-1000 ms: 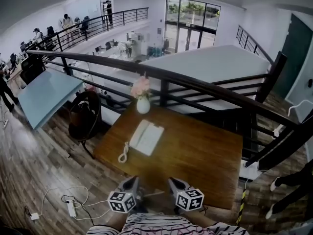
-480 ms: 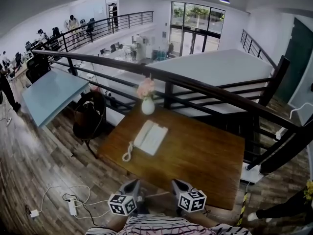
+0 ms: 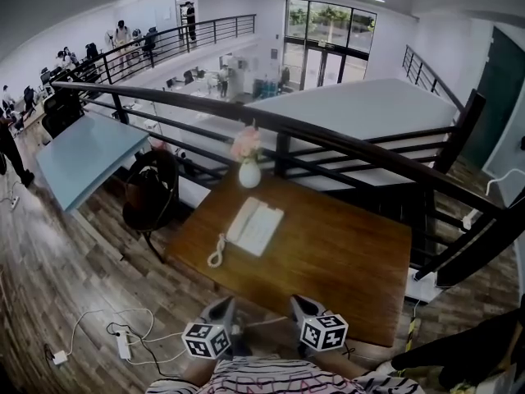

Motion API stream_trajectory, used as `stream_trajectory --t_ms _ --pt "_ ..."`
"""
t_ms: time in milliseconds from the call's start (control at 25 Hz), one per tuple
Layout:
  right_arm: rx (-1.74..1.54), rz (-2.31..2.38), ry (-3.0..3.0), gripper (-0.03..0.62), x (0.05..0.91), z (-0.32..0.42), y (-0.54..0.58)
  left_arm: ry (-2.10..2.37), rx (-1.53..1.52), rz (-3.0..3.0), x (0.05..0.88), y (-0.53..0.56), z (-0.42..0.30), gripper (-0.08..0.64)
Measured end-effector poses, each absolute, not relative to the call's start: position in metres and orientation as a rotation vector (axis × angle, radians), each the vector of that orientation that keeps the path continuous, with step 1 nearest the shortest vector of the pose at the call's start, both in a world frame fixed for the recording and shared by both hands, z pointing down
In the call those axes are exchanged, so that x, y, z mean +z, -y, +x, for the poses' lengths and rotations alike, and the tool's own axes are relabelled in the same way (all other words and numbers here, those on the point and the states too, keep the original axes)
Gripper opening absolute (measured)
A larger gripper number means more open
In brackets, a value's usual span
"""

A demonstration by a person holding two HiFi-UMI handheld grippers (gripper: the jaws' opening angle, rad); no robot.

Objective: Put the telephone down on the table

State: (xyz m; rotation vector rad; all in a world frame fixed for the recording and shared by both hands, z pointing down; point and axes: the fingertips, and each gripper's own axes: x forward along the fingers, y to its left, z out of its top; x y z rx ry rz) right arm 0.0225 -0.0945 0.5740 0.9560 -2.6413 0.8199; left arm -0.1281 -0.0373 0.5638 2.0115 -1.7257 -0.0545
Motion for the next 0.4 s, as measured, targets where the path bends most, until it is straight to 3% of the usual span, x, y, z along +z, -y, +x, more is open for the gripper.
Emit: stream_trajectory --t_ms 400 --pt "0.832 0.971 2.637 -0.002 0.576 0.022 0.107 1.744 -0.081 1.986 0.566 0.046 -0.130 0.002"
